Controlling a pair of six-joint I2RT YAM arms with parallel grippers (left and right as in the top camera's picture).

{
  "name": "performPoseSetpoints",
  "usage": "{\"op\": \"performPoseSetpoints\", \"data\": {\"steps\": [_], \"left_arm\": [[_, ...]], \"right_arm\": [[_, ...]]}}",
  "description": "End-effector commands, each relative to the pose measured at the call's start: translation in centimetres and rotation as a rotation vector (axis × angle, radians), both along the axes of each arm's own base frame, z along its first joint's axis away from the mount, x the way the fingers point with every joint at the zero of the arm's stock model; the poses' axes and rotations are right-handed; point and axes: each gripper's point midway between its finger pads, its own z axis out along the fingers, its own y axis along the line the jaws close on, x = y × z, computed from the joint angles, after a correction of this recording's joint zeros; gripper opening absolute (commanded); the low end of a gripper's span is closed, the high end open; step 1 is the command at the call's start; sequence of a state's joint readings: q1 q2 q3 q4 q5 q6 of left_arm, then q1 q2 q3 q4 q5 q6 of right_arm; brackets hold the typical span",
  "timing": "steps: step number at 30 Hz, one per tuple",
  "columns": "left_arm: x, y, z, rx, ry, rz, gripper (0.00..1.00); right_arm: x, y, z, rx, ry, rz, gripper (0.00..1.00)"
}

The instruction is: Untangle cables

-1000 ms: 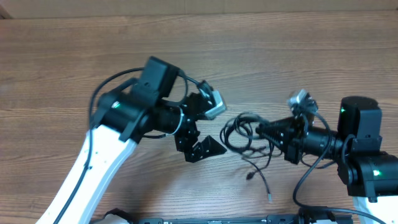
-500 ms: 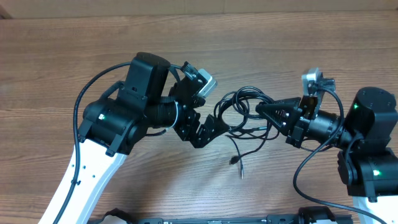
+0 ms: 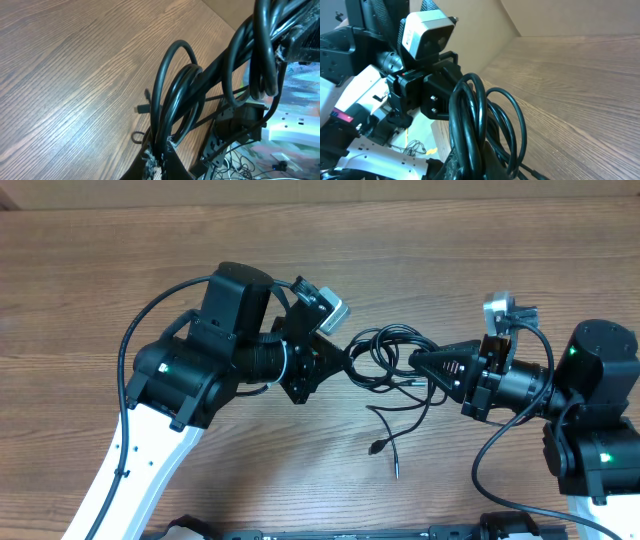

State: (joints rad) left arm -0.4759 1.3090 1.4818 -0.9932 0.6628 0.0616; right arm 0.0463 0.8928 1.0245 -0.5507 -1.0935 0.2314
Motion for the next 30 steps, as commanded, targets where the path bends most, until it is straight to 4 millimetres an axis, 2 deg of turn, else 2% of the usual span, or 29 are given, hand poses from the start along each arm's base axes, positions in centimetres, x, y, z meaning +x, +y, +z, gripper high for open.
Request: {"op": "performPoseSetpoints", "data": {"steps": [1, 3, 5, 6, 10, 11, 16, 22, 26, 30], "left_arm": [[-0.5, -0.4, 1.3, -0.045, -0.02, -0.04, 0.04], [-0.7, -0.4, 1.4, -0.052, -0.016, -0.048, 0.08], [-0.8, -0.5, 1.4, -0.057, -0.012, -0.053, 0.21], [-0.9, -0.6, 1.5, -0.062, -0.01, -0.058, 0.21], [-1.3, -0.7, 1.6, -0.076, 0.003, -0.076, 0.05], [-1.3, -0.7, 1.6, -0.075, 0.004, -0.075, 0.04], [-1.2, -0.7, 1.7, -0.077, -0.001, -0.075, 0.04], [-1.5, -0.9, 1.8, -0.089, 0.008, -0.089, 0.04], [-1.5, -0.9, 1.8, -0.088, 0.008, -0.089, 0.04], [-1.5, -0.9, 1.8, -0.088, 0.008, -0.089, 0.05]], "right_arm": [[-1.0, 0.3, 0.9, 0.02, -0.027, 0.053, 0.04], [-1.3, 0.4, 1.0, 0.026, -0.027, 0.071, 0.04], [-1.3, 0.5, 1.0, 0.027, -0.026, 0.073, 0.04], [-1.3, 0.5, 1.0, 0.027, -0.027, 0.073, 0.04], [-1.3, 0.5, 1.0, 0.027, -0.027, 0.074, 0.04], [-1.3, 0.5, 1.0, 0.027, -0.028, 0.074, 0.04], [-2.3, 0.8, 1.4, 0.041, -0.047, 0.134, 0.04], [-2.5, 0.8, 1.4, 0.044, -0.051, 0.146, 0.04], [-4.2, 1.3, 2.0, 0.058, -0.132, 0.254, 0.04], [-4.6, 1.7, 2.0, 0.057, -0.145, 0.279, 0.04]]}}
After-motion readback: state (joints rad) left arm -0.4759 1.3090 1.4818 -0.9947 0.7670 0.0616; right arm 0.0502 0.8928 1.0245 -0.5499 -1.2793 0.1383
